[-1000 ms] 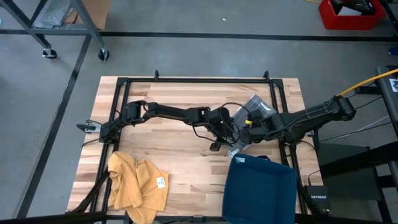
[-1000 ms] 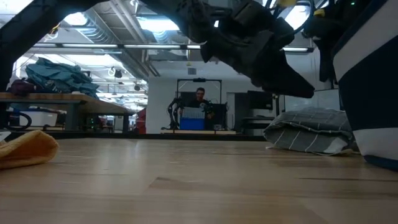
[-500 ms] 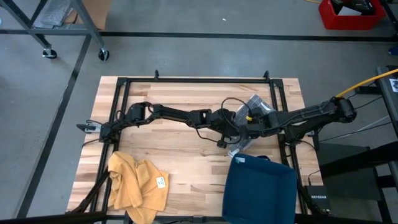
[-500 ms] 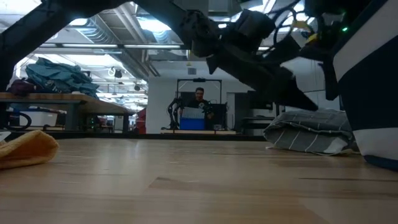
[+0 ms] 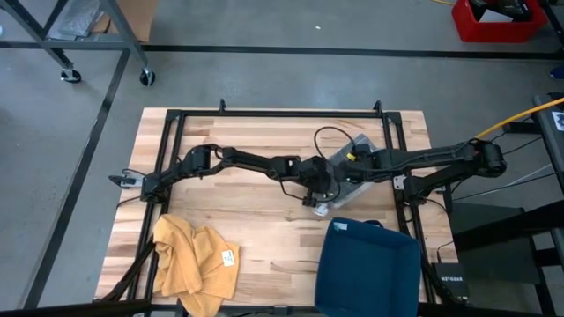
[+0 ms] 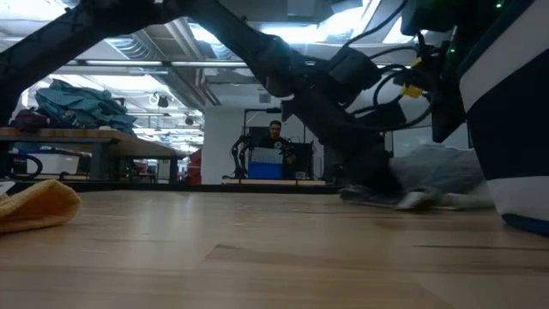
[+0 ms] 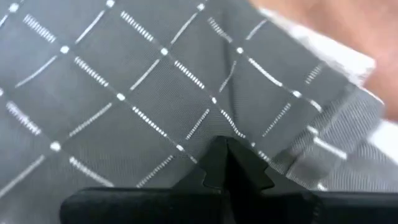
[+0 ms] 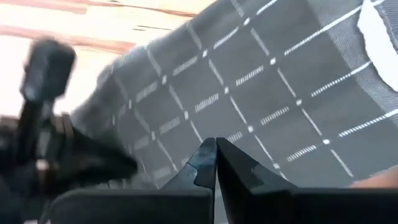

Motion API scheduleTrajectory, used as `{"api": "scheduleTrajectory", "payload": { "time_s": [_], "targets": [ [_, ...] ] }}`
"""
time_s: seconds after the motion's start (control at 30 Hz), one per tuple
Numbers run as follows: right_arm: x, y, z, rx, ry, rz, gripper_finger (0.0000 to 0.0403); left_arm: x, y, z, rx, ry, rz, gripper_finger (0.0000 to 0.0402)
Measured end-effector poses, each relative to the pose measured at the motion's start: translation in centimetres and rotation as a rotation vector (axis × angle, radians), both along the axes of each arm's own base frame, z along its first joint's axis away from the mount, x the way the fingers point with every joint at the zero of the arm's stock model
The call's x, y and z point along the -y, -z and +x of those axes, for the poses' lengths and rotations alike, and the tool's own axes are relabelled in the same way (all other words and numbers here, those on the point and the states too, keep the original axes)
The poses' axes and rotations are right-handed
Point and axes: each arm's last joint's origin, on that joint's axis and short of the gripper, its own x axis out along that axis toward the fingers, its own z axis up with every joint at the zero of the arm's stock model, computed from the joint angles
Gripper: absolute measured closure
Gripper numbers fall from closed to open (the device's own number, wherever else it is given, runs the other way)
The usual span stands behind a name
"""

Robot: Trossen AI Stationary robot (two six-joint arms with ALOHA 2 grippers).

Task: Fold towel
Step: Adjust the kitchen towels

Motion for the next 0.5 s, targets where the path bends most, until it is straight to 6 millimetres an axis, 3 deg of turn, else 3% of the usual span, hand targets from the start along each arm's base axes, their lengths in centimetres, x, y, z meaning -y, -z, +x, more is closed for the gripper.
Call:
{"api": "scheduleTrajectory", "payload": {
  "time_s": [0.07,0.3,0.5],
  "targets": [
    [-0.1,0.0,0.1,0.003,-0.021,0.019,0.0385,-0.8,0.2,-0.5,-0.058,-0.040,0.025,0.0400],
    [-0.1,-0.1,0.8,0.077,-0.033,0.043,0.0384,-4.9,-2.4,-3.3,-0.217,-0.123,0.044,0.0400],
    [0.4,-0.8,2.0,0.224,0.006,-0.065,0.0384,-8.5,-3.7,-6.7,-0.413,-0.177,0.011,0.0400]
  ]
}}
